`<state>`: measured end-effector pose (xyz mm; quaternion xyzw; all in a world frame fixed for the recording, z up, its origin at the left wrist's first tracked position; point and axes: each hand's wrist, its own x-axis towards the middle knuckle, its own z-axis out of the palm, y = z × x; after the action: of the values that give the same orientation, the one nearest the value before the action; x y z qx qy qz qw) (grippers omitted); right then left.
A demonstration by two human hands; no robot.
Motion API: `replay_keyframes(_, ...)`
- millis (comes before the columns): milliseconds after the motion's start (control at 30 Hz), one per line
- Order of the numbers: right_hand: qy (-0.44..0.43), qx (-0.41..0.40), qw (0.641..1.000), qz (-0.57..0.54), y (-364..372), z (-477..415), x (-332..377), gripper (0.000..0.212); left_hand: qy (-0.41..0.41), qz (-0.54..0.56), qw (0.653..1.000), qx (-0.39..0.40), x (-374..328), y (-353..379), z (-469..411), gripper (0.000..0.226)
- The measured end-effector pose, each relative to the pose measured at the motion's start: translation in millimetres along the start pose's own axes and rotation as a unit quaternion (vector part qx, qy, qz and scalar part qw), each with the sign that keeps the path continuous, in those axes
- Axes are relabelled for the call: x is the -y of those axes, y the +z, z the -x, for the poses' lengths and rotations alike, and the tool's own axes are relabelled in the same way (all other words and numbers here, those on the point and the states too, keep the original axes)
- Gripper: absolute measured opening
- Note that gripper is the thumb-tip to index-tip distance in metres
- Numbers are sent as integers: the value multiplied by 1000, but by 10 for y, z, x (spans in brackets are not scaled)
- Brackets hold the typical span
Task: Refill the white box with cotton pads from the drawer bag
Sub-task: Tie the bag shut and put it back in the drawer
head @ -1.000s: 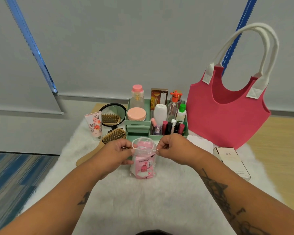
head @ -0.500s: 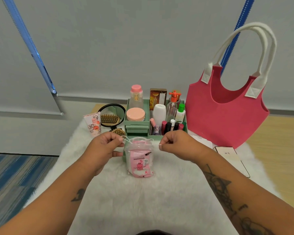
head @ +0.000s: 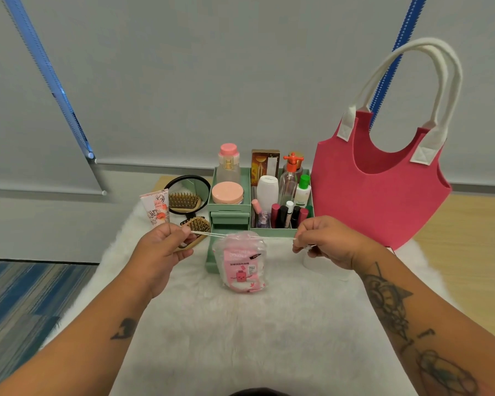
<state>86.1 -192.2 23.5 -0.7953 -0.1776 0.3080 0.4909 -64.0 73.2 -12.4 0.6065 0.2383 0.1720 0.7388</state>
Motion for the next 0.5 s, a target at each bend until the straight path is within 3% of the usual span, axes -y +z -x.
replay_keyframes(200,16,3,996,92,-67,-37,-67,20,-8,-60,998,-28,106,-149,-72,25)
replay_keyframes(333,30,-1,993,113,-39,-60,-67,22,-27,-28,999,-38,134,-117,-66,17)
replay_keyframes(500,-26,-16,995,98,-51,-36,205,19,-2,57,997,47,-176,91,-34,20)
